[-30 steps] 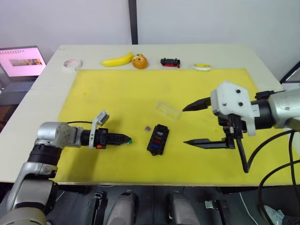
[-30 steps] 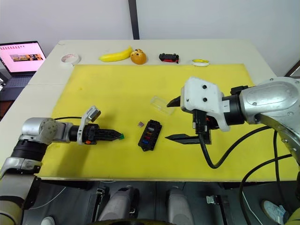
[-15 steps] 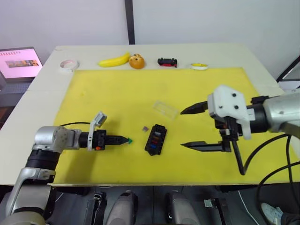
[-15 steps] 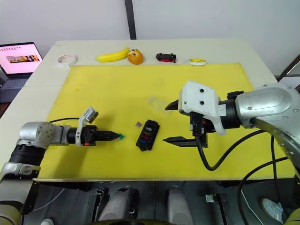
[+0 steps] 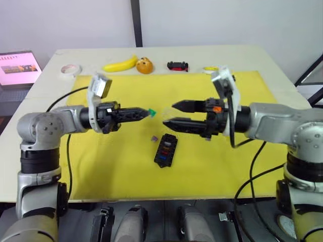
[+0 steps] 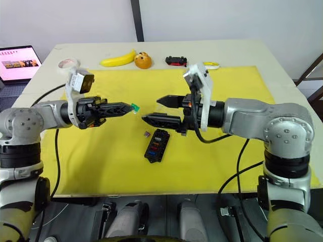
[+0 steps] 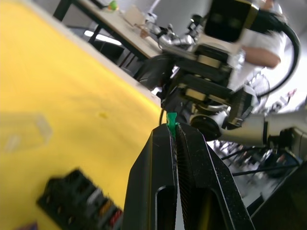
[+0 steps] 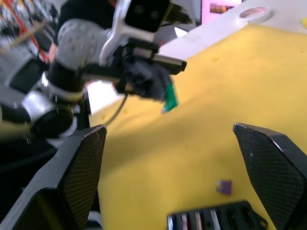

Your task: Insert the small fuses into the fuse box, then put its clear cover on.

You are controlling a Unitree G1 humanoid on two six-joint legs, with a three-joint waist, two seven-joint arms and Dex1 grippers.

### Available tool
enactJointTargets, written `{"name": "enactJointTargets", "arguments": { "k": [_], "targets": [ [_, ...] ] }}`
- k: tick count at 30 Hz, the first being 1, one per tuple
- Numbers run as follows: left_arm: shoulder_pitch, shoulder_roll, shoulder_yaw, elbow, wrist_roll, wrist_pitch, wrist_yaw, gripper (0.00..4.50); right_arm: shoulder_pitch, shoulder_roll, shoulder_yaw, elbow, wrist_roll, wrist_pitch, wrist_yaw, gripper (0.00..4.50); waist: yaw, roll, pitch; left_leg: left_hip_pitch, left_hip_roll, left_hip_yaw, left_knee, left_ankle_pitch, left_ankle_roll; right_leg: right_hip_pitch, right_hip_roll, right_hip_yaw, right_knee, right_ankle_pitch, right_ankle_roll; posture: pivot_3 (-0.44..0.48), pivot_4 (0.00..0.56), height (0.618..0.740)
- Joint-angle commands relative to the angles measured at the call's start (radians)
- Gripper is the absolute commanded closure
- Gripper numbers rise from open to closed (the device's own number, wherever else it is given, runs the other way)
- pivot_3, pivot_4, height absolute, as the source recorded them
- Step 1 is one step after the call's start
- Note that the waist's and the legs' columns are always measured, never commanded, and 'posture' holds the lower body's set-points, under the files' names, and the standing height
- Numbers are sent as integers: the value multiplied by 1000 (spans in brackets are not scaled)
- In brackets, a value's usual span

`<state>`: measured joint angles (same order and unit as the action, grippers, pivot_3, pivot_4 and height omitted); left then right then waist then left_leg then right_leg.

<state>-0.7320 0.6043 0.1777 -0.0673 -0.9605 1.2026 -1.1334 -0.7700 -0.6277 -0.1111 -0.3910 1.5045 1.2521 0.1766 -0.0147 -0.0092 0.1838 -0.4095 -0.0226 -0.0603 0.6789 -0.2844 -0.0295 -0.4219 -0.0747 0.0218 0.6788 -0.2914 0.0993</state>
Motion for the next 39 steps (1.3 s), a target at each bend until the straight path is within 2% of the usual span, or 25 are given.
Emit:
{"name": "enactJointTargets", "arguments": {
  "k": [1,7,8,9,11,21,39],
  "targets": [
    [-26,-4,-16,-33,-9,-61,-19,4404,-33,25,22,32,116,-43,-117,0,-1,0,0,0,0,0,0,0,0,0,0,0,0,0,0,0,150,740],
    [-35,-14,-33,-30,-14,-98,-11,4404,-35,31,54,50,242,-109,-212,0,-3,0,0,0,0,0,0,0,0,0,3,0,0,0,0,0,150,740],
    [-34,-13,-35,-29,-14,-102,-10,4500,-35,27,60,49,257,-117,-222,616,-3,0,0,0,1,0,0,0,0,0,3,0,0,0,0,0,150,740],
    [-35,-13,-36,-28,-15,-105,-10,4500,-35,23,65,49,269,-124,-231,820,-3,0,0,0,1,0,0,0,0,0,4,0,0,0,0,0,150,740],
    [-36,-14,-36,-26,-15,-112,-7,4500,-30,15,75,47,295,-139,-252,1732,-3,0,0,0,1,0,0,0,1,0,4,0,0,0,0,0,150,740],
    [-42,-11,-26,-12,-18,-134,8,4500,10,-15,97,42,382,-209,-292,1732,-3,0,0,0,1,0,0,0,1,0,4,0,0,0,0,0,150,740],
    [-38,-6,-33,3,-18,-153,8,4500,35,-42,118,19,403,-259,-290,1732,-2,0,0,0,3,0,0,0,1,0,8,2,0,0,0,0,150,740]
  ]
}}
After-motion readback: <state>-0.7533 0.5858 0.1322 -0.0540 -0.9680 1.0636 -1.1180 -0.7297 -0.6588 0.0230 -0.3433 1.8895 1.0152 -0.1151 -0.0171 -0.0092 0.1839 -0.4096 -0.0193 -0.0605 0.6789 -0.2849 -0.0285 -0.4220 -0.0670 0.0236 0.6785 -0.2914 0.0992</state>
